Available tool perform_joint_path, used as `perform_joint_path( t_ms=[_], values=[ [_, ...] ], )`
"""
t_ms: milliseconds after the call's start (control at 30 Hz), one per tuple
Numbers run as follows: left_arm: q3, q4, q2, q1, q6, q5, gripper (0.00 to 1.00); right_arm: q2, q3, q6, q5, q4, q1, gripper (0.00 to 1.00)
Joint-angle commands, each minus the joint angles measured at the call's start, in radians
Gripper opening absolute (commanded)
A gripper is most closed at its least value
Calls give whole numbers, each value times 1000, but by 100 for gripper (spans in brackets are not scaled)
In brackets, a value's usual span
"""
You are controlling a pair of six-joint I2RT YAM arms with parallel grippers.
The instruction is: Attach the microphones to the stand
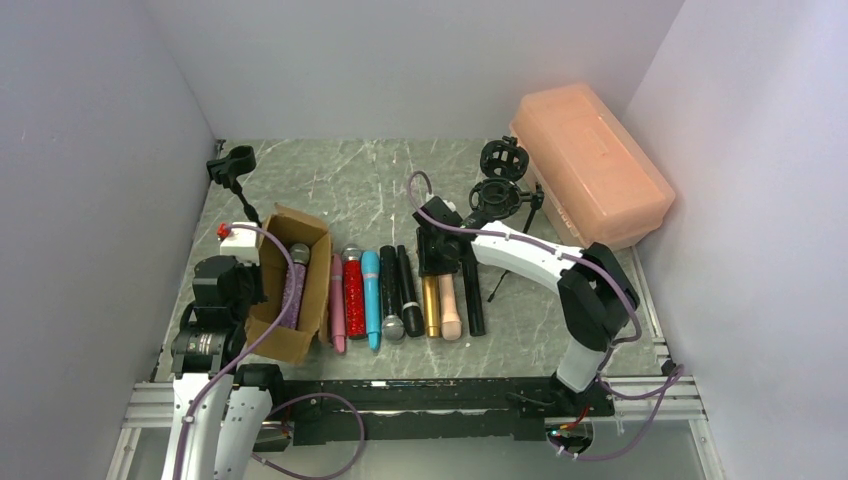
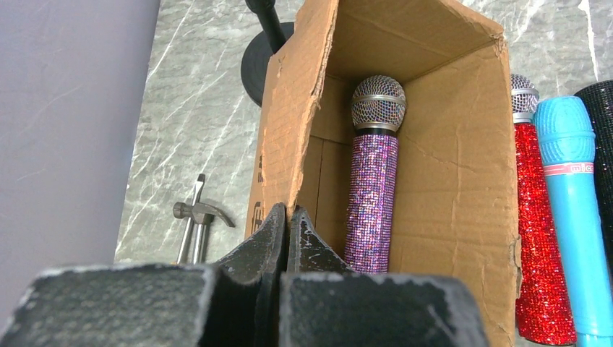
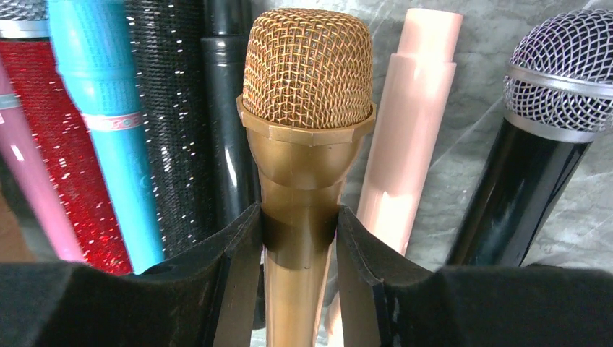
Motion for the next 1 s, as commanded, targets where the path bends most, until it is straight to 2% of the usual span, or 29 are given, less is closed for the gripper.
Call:
perform_joint_path(
  t_ms=[0,67,133,500,667,800,967],
  values=[
    [42,77,-19,0,-38,39,0,43,2,-21,38,35,-4,17],
    [39,78,-24,0,-39,45,0,57,7,-14,33,42,-3,30],
    [36,76,-27,0,-39,46,0,65,13,-11,30,47,-3,35],
    [36,76,-35,0,-39,53,0,73,78,-9,51,17,8,52],
    [41,79,-36,0,-42,56,0,20,130,17,102,-18,45,55],
    [46,84,-37,0,-49,53,0,-15,226,52,127,-9,122,55],
    [48,94,-45,0,-87,48,0,105,499,81,71,-26,239,57]
  ],
)
